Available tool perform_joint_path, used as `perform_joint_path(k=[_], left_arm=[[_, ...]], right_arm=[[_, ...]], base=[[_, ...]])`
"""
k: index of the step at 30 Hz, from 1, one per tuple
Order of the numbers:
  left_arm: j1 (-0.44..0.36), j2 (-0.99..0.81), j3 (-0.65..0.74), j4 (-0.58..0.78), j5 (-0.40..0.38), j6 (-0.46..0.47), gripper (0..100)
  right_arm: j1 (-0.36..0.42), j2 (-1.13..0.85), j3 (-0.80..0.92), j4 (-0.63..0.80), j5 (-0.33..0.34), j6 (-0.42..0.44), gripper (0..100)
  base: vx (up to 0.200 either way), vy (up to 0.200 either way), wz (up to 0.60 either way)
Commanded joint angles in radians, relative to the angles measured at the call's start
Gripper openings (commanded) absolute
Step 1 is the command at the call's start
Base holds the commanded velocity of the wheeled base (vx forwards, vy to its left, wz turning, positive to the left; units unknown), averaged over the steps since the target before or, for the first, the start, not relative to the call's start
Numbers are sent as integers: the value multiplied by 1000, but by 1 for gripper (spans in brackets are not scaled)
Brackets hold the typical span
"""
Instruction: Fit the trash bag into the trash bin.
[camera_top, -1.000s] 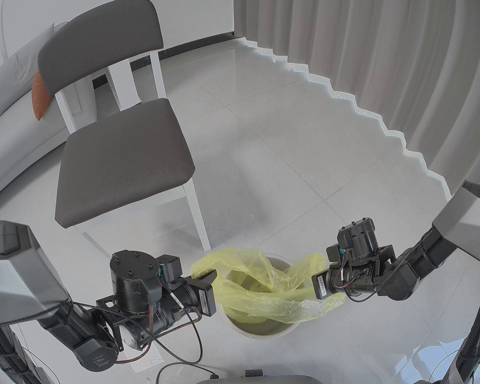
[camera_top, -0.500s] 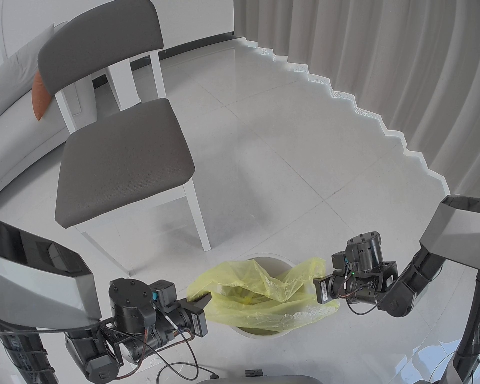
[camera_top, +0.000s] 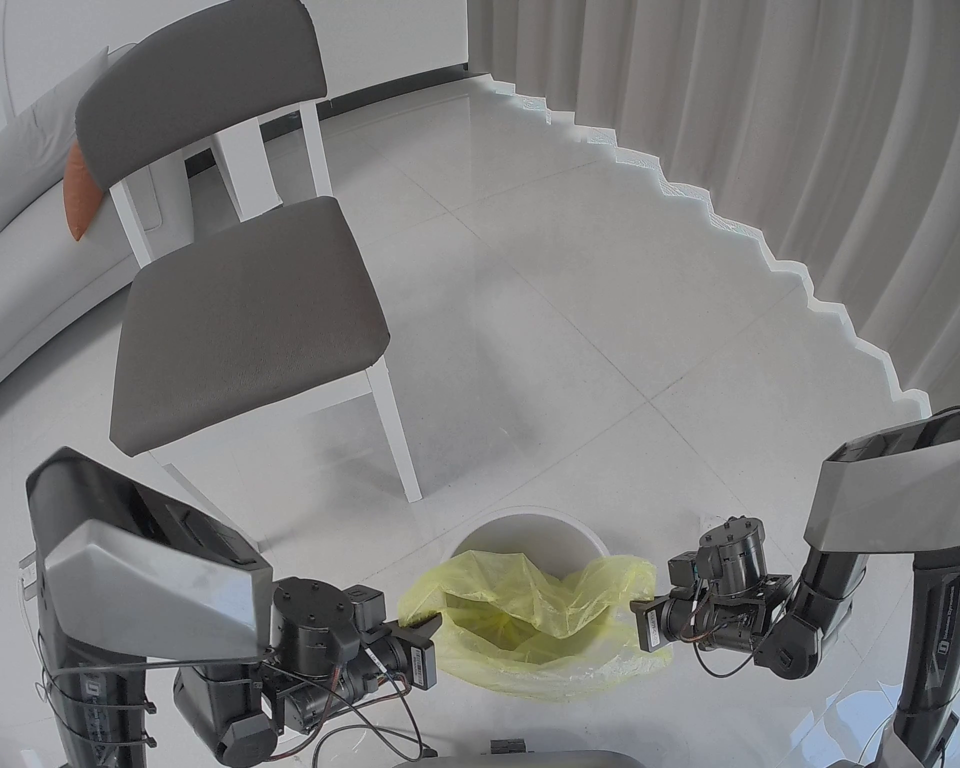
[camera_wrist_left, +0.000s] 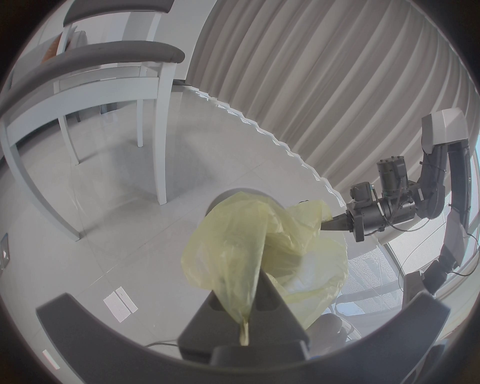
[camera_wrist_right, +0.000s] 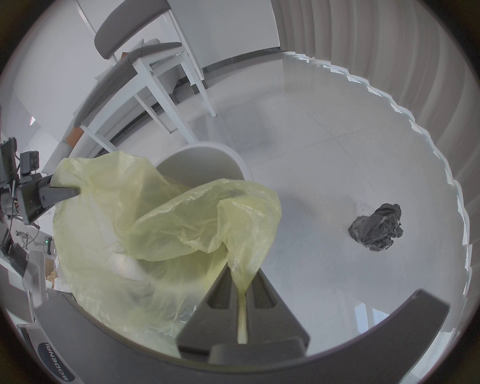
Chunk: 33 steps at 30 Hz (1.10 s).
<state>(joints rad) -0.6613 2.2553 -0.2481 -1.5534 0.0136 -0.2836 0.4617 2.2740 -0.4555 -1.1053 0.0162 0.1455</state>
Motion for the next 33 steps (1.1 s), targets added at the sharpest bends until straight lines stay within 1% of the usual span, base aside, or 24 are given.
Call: perform_joint_path(k=[1, 3, 4, 7, 10, 15, 16, 19, 22, 23, 24, 25, 26, 27, 28, 29, 30, 31, 33], left_arm=[[-1, 90, -56, -17, 0, 4, 0], [-1, 90, -56, -17, 0, 4, 0], [2, 90, -60, -17, 0, 20, 0], [31, 72, -56, -17, -3, 26, 0], [63, 67, -46, -17, -20, 41, 0], [46, 70, -39, -17, -24, 57, 0], [42, 69, -40, -17, -24, 57, 0], [42, 70, -37, -17, -26, 57, 0], [40, 73, -36, -17, -20, 57, 0], [40, 75, -36, -17, -17, 57, 0], [40, 73, -36, -17, -18, 57, 0], [40, 73, -36, -17, -18, 57, 0], [40, 73, -36, -17, -18, 57, 0], [40, 72, -34, -17, -18, 57, 0], [40, 72, -34, -17, -18, 57, 0], [40, 70, -31, -17, -18, 57, 0], [40, 70, -31, -17, -18, 57, 0], [40, 70, -31, -17, -18, 57, 0], [40, 70, -36, -17, -20, 54, 0]], right_arm=[[3, 55, 0, -5, 1, -1, 0], [3, 55, 0, -5, 1, -1, 0], [5, 65, 0, -39, 2, -1, 0], [5, 65, 5, -85, 2, -3, 0], [5, 62, 6, -93, 2, -7, 0], [-5, 64, 49, -97, 2, -77, 0], [-6, 59, 64, -100, 2, -86, 100], [-12, 41, 124, -136, 1, -96, 100], [-23, 21, 166, -177, 1, -129, 100], [-29, 12, 204, -237, -4, -185, 100], [-23, 9, 224, -284, -9, -213, 100], [-15, 9, 238, -335, -13, -233, 100], [-14, 9, 241, -344, -15, -235, 100], [22, 12, 264, -450, -21, -261, 100], [40, 12, 265, -465, -24, -267, 100], [80, -2, 258, -465, -44, -285, 100], [103, -18, 255, -465, -56, -296, 100], [112, -22, 252, -465, -59, -300, 100], [166, -31, 213, -461, -62, -328, 100]], base=[[0, 0, 0], [0, 0, 0], [0, 0, 0], [0, 0, 0], [0, 0, 0], [0, 0, 0], [0, 0, 0], [0, 0, 0], [0, 0, 0], [0, 0, 0], [0, 0, 0], [0, 0, 0], [0, 0, 0], [0, 0, 0], [0, 0, 0], [0, 0, 0], [0, 0, 0], [0, 0, 0], [0, 0, 0]])
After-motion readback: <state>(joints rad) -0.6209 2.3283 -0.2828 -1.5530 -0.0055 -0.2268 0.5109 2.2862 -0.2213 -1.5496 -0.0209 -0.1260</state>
